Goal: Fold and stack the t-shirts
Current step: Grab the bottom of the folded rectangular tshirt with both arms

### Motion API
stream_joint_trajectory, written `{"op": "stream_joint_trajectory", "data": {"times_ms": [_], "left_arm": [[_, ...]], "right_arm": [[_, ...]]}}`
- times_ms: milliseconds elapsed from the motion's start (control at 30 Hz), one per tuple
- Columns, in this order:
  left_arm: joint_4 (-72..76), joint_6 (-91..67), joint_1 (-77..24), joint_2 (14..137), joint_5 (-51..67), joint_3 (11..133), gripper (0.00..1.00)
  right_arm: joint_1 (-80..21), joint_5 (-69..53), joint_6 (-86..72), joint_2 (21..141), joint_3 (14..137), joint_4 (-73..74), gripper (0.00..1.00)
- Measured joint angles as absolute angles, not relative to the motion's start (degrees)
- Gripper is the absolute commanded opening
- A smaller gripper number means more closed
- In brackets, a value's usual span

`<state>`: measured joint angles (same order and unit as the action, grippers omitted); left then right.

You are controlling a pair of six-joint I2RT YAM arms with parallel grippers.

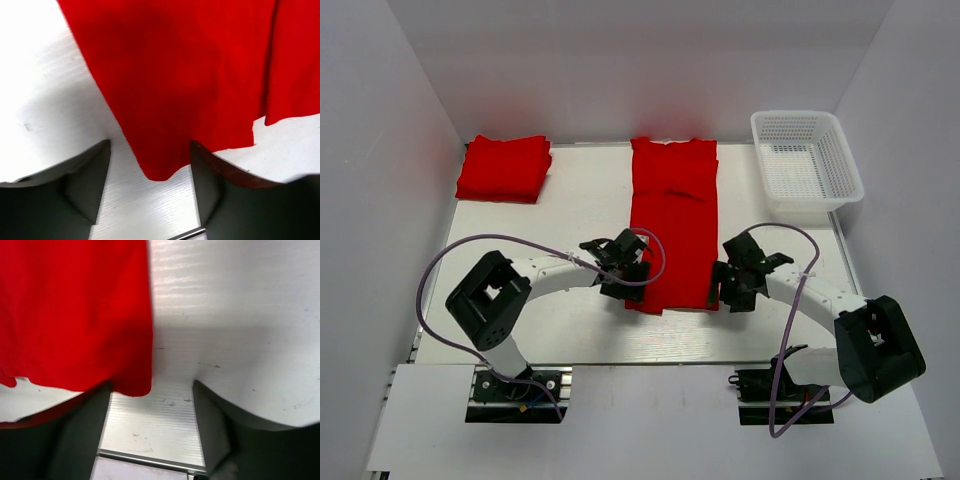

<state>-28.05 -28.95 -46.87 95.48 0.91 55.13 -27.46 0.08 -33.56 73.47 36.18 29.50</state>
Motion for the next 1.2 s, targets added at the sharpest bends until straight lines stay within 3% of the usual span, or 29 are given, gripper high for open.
{"op": "stream_joint_trajectory", "data": {"times_ms": [33,67,233,333,400,467,967,1200], "left_arm": [[-27.9,-28.9,-47.1,95.7,0.8,55.2,0.62],[-28.0,-29.0,-47.4,95.9,0.8,55.3,0.57],[-28.0,-28.7,-48.6,97.1,0.3,56.2,0.36],[-28.0,-28.5,-49.0,97.6,0.5,56.5,0.25],[-28.0,-28.5,-49.1,97.9,0.8,56.7,0.09],[-28.0,-28.4,-49.2,98.1,1.1,57.0,0.0],[-35.5,-32.9,-49.3,97.5,2.3,58.8,0.0],[-38.7,-34.3,-47.8,99.2,1.3,69.8,0.0]], "right_arm": [[-27.5,-0.3,-33.8,73.5,36.0,29.4,0.63],[-27.5,-0.7,-34.0,73.5,35.8,29.3,0.52],[-27.5,-2.2,-34.2,73.5,35.1,27.2,0.31],[-27.5,-3.1,-33.9,73.6,33.8,25.7,0.12],[-27.5,-3.8,-33.8,73.6,33.4,25.0,0.0],[-27.5,-4.5,-33.6,73.6,33.2,24.3,0.0],[-27.6,-5.1,-30.2,64.3,32.0,28.0,0.0],[-27.5,-4.0,-29.0,68.7,35.2,27.9,0.0]]}}
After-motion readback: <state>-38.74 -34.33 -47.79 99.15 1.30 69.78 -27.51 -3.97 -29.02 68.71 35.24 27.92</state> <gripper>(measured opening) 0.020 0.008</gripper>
